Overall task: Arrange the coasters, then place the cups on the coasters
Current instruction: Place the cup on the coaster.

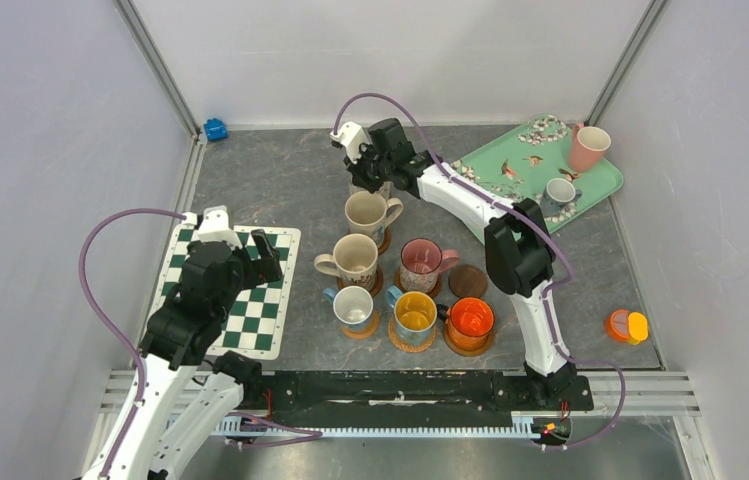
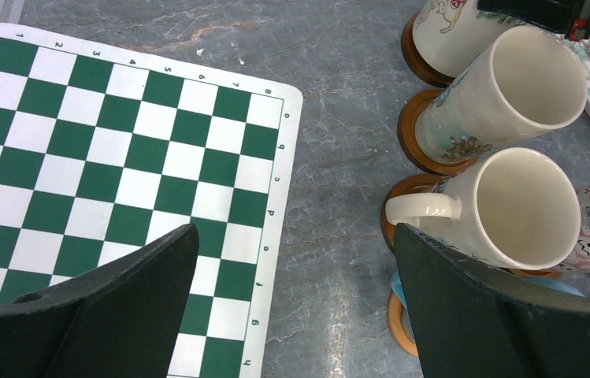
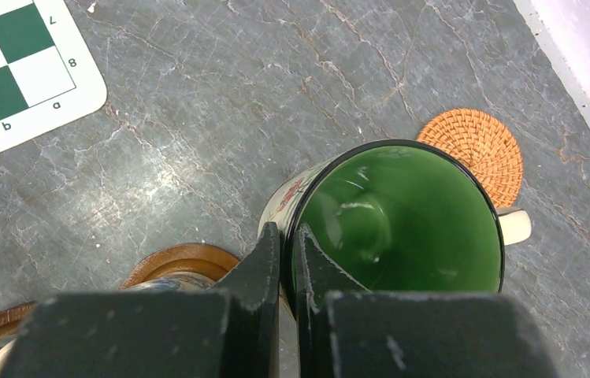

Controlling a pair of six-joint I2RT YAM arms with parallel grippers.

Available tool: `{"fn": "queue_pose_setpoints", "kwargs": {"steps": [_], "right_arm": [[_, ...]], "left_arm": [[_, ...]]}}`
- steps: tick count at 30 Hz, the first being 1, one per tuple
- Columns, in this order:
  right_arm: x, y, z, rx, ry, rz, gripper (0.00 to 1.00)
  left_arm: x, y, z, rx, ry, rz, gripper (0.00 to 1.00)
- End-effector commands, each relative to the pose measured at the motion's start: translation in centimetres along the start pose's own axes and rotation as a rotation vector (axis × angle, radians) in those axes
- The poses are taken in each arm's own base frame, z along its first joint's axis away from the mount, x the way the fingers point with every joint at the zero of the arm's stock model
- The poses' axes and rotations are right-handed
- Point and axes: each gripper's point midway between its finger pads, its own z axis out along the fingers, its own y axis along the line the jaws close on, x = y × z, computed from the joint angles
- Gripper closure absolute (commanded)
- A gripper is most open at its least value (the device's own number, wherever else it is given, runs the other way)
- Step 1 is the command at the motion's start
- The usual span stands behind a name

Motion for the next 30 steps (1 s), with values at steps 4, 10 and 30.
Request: {"fn": "queue_pose_setpoints", "kwargs": {"steps": [4,10,30], "right_arm": [[-7.2,-1.5,-1.9,0.05,-0.19,-0.067,1.0],[-7.0,-1.1,-1.9,0.037,-0.184,-0.062,1.0],[-5.7,-0.7,-1.1,0.021,-0.155,-0.04,1.0]], "left_arm": [[-0.7,0.1,0.1,-0.006,-0.037,0.009,0.0],[-0.7,0.1,0.1,-0.005,-0.037,0.01,0.0],[-0.7,0.1,0.1,-0.009,-0.035,0.01,0.0]]}}
